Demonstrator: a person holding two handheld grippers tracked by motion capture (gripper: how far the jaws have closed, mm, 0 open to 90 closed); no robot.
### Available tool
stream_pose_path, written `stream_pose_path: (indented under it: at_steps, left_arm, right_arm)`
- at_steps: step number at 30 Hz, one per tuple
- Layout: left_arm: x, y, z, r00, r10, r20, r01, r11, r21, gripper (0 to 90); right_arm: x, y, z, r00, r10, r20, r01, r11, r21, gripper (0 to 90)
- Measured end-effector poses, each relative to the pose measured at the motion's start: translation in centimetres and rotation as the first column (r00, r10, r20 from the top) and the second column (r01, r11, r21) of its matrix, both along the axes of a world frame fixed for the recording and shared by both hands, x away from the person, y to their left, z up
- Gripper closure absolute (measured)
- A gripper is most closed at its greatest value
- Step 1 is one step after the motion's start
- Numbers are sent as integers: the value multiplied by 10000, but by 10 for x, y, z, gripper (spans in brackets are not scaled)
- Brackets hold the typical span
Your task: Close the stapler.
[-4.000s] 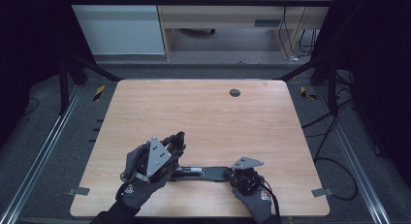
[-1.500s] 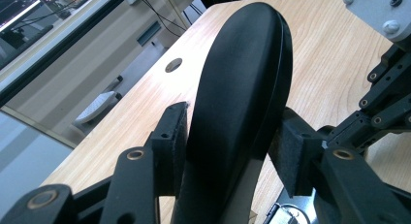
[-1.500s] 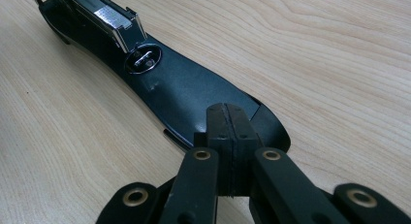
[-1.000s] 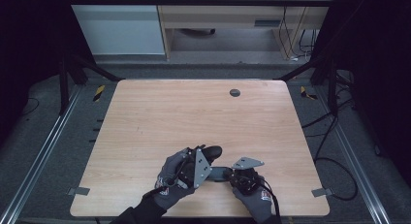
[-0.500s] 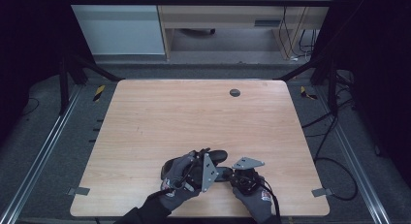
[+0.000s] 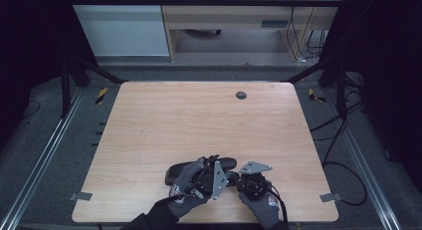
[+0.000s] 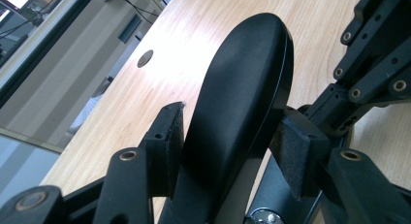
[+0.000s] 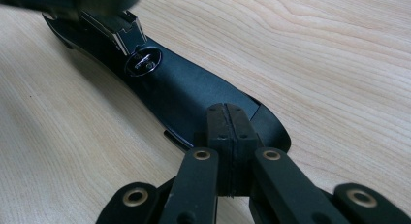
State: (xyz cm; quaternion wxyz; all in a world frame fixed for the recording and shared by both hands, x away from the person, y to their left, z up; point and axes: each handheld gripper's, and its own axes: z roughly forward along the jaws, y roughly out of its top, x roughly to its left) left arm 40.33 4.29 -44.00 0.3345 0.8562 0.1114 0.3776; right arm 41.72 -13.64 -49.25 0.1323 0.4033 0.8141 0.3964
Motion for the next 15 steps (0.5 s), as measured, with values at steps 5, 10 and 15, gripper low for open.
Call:
stream_pose_path:
  at_steps: [5,10,15]
  left_arm:
    - [0,-2,-4,10000,-83,22,83,9999,113,470]
    - [0,-3,-6,9999,-110,-10,110,9997,220,466]
    - [0,-4,-6,9999,-140,-27,141,9997,211,463]
  right_arm:
    - [0,0,0,10000,5,22,-5,10000,-12,900]
    - [0,0,0,10000,8,40,-8,10000,0,900]
    - [0,0,0,10000,24,93,-24,10000,-8,900]
